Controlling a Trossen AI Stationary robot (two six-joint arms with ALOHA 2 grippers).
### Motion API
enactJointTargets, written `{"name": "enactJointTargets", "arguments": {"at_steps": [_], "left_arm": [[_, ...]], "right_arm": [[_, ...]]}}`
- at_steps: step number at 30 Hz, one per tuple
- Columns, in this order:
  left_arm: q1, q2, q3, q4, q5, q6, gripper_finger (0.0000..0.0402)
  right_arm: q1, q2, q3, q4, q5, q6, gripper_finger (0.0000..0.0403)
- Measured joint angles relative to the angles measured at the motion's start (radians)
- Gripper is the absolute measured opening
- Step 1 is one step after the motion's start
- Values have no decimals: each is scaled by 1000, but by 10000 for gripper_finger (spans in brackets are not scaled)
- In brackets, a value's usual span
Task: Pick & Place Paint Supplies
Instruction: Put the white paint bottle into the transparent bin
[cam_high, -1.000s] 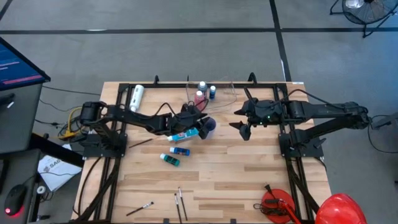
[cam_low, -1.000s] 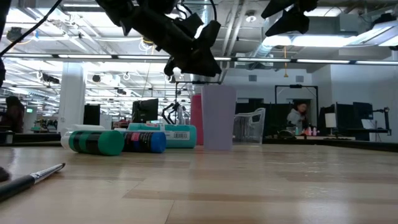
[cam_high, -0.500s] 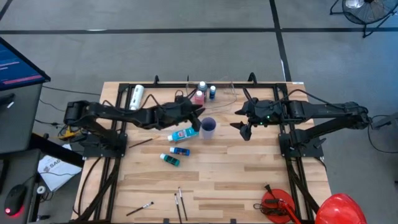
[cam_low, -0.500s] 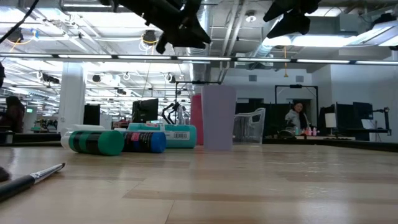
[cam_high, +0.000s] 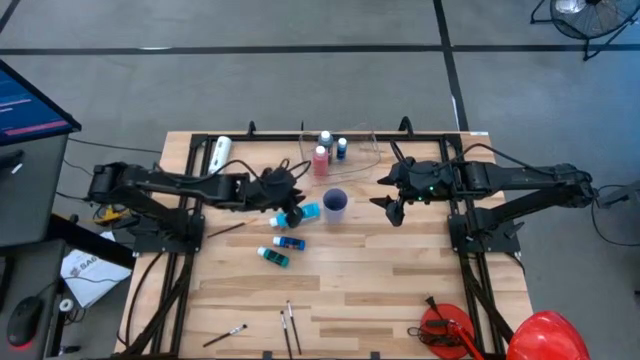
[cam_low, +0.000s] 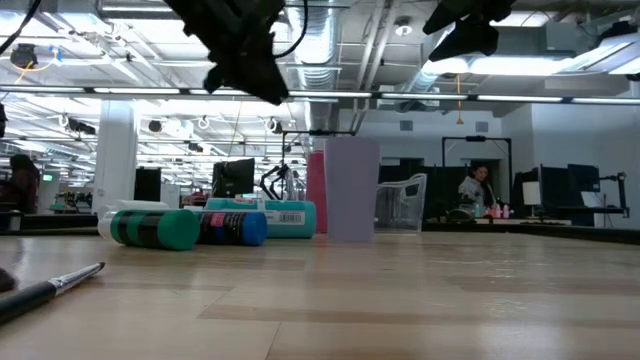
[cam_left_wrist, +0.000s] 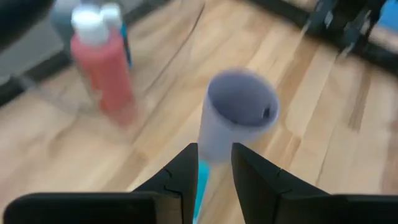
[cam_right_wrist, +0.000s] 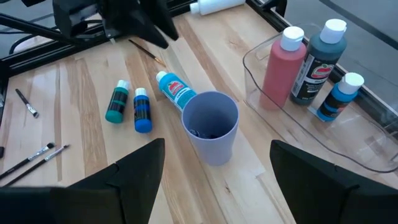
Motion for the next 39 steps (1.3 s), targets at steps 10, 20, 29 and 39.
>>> {"name": "enactJointTargets", "arguments": {"at_steps": [10,20,29,39], "left_arm": [[3,-2,-62,-155,1,-283,90],[216,-6,-132,-424,25,-473,90],[455,-6,-162,-476,48,-332,108],[684,-6,-162,-476,35,-186,221]], "right_arm": [[0,0,0,39,0,0,283],[0,0,0,40,0,3,283],[0,0,0,39,-3,21,283],[0,0,0,39,-5,35,283]]}}
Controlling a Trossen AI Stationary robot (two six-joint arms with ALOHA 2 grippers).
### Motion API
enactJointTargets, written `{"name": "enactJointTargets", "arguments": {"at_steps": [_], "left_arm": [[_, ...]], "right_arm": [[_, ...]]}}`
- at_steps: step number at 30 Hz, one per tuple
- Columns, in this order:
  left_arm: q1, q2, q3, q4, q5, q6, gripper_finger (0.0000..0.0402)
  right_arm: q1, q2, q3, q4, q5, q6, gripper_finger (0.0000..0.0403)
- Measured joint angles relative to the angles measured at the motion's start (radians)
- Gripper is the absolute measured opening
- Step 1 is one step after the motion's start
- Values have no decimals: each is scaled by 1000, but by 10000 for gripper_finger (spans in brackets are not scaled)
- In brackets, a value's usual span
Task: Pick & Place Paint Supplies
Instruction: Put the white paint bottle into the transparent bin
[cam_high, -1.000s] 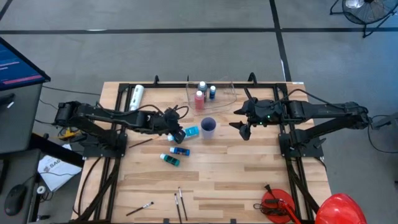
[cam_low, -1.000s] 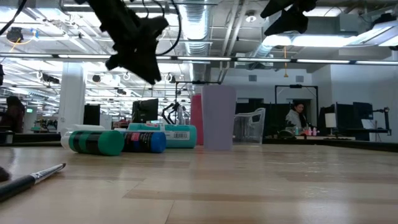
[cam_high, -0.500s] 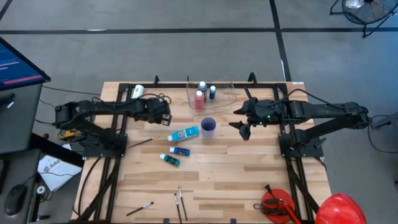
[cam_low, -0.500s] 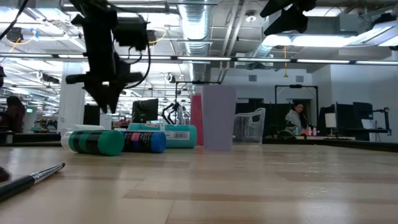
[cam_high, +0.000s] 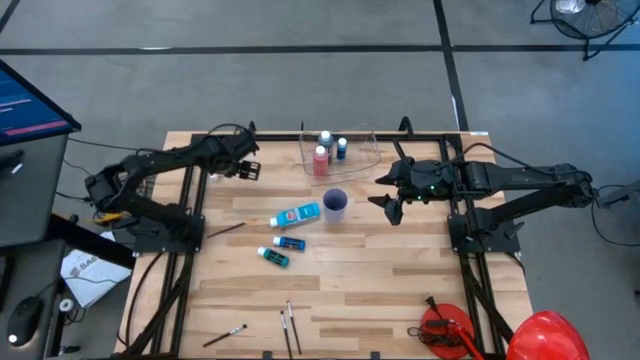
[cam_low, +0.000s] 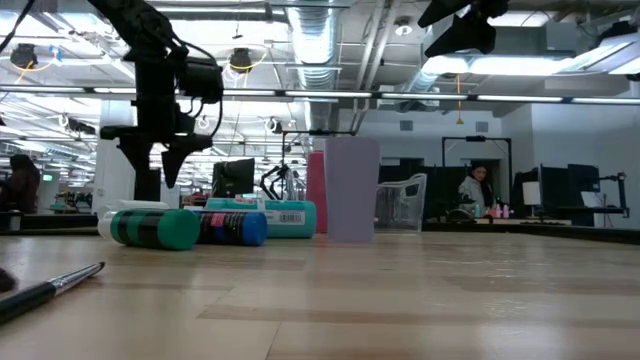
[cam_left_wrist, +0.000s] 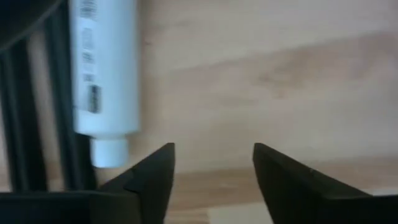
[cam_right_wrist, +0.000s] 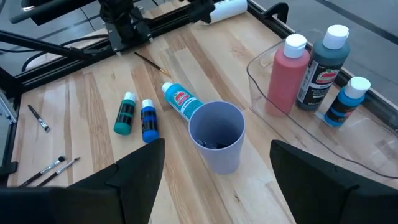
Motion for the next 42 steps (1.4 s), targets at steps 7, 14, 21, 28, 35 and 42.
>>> {"name": "enactJointTargets", "arguments": {"at_steps": [7,14,21,28,35,42], "left_arm": [[111,0,0,5,-3,79,286],[236,0,0,36,27,125,296],[264,26,0,112,59,130,296],[265,103,0,109,46,81,296],[252,124,0,121,-9,57,296],[252,126,0,145,-30,18,296]], "right_arm": [[15,0,0,0,-2,3,283],[53,0,0,0,-3,3,283],[68,0,0,-1,-3,26,283],[68,0,0,-1,-3,55,283],[68,0,0,-7,-3,55,283],[68,0,0,-16,-3,54,283]]}}
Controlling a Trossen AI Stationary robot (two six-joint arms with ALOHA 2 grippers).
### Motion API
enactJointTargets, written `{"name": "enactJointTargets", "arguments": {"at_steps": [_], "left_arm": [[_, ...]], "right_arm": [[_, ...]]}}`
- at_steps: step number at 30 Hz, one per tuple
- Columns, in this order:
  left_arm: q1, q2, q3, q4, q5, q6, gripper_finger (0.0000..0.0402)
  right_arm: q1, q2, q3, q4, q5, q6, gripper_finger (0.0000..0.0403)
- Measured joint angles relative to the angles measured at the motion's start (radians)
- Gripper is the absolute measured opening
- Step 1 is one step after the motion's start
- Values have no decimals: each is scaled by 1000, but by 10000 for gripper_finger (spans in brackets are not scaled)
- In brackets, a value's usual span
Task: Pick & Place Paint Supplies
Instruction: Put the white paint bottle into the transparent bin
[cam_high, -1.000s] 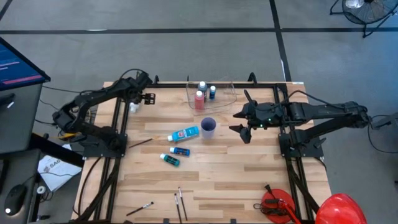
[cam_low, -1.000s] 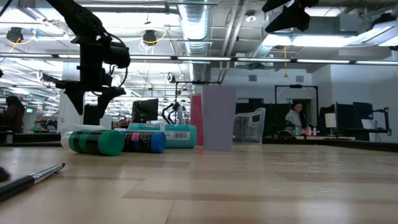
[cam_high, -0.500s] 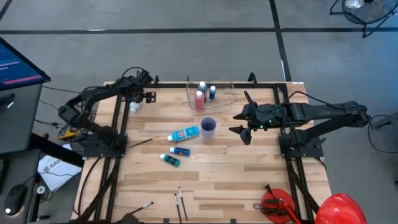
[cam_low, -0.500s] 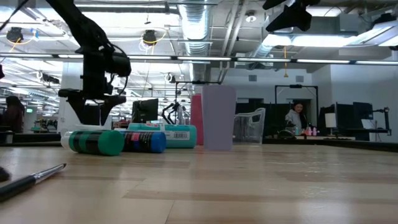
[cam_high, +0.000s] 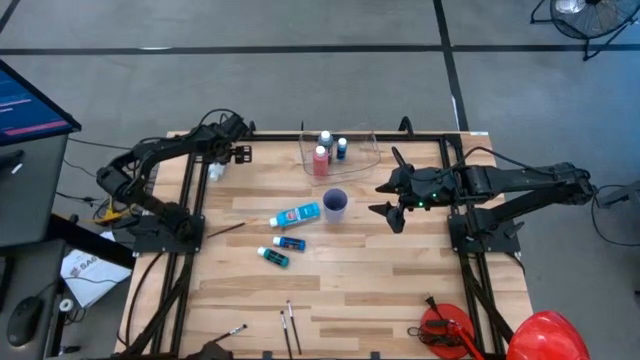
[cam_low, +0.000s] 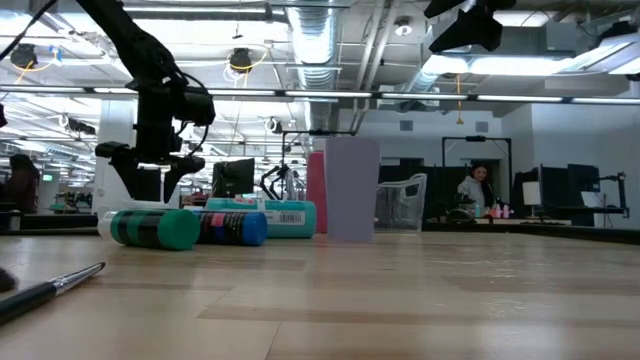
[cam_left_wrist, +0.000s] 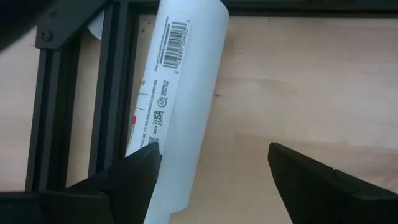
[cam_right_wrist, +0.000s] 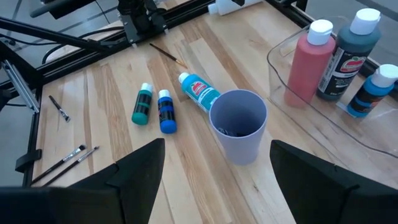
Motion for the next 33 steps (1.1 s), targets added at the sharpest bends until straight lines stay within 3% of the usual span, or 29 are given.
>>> {"name": "enactJointTargets", "arguments": {"at_steps": [6,16,23,29,33], "left_arm": [[-8,27,0,1,-35,-7,271],[-8,27,0,28,-51,-49,164],[16,25,1,75,104,-10,119],[-26,-29,1,50,25,-57,22],[-59,-88,1,4,-91,-102,3]], "right_arm": [[0,0,0,0,0,0,283],[0,0,0,0,0,0,283],[0,0,0,0,0,-7,283],[-1,0,0,0,0,-19,283],[-1,0,0,0,0,-27,283]]}}
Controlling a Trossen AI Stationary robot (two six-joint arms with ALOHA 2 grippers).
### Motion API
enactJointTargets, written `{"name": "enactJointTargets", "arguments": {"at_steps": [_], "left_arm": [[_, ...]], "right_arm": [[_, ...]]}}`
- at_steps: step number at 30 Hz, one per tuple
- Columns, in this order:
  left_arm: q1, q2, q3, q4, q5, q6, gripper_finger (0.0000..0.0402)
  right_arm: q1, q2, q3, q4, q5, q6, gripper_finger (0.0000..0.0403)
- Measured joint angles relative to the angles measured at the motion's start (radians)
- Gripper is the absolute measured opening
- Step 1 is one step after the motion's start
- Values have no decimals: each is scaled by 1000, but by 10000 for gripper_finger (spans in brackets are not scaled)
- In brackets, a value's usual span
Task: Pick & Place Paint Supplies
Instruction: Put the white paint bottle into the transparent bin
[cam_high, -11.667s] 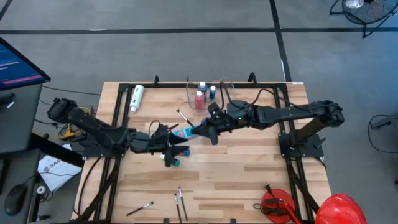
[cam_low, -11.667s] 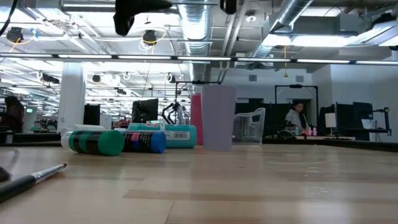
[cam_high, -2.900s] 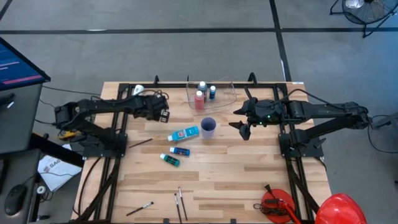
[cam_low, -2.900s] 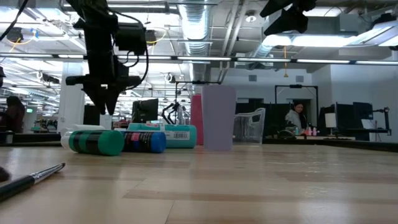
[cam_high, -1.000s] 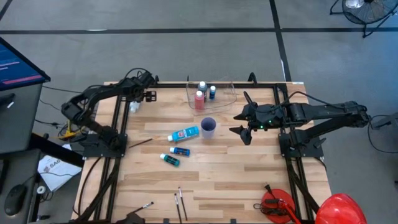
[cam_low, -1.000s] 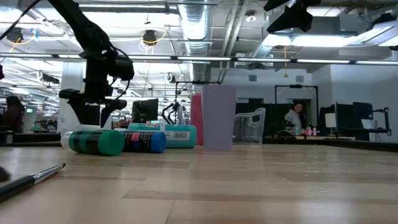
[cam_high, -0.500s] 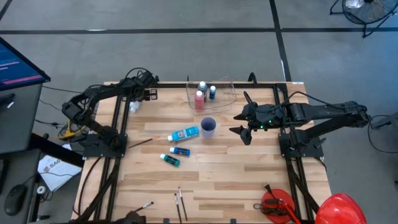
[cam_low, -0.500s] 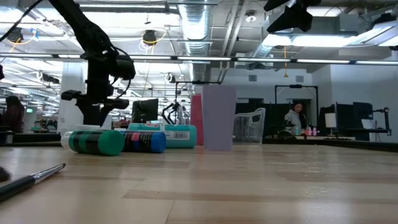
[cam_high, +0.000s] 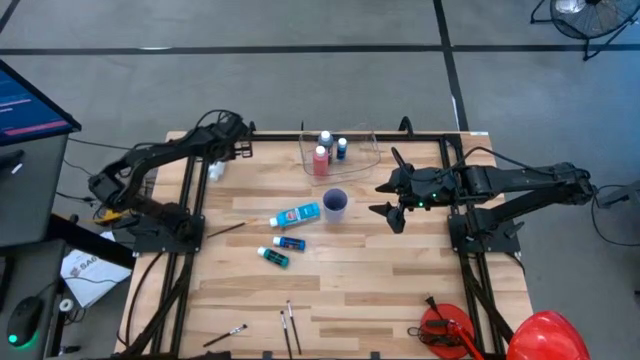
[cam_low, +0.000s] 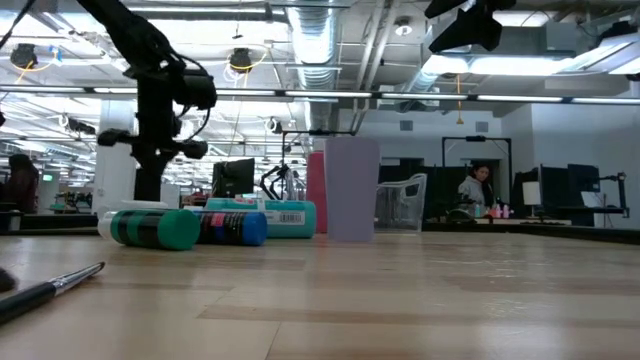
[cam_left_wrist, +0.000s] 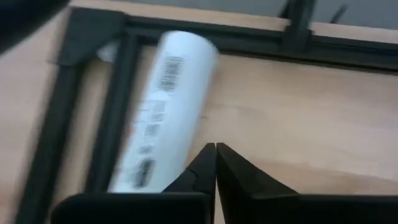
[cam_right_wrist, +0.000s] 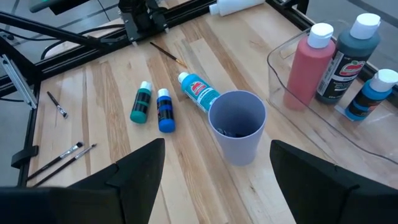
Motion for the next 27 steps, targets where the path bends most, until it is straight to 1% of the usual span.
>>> {"name": "enactJointTargets", "arguments": {"at_steps": [2,5,11,13,15,17,21,24,27], "left_arm": [[-4,-19,0,-46,-39,2,1],[-1,-9,11,-93,-33,14,0],[-16,42,45,-236,-42,-75,0],[-13,48,44,-297,-74,-80,0],[-13,47,44,-360,-134,-86,0],[-1,47,38,-377,-172,-103,0],[55,56,17,-360,-101,-113,0],[64,81,1,-340,-50,-135,0],[65,116,-2,-304,-33,-137,0]], "right_arm": [[0,0,0,0,0,-1,283],[0,0,0,1,0,-11,283],[-8,0,0,5,1,-12,283],[-8,0,0,5,1,-27,283],[-8,0,0,4,1,-30,283],[-8,0,0,4,1,-30,283],[-8,0,0,5,1,-29,283],[-8,0,0,5,1,-29,283],[-14,0,0,5,1,-28,283]]}}
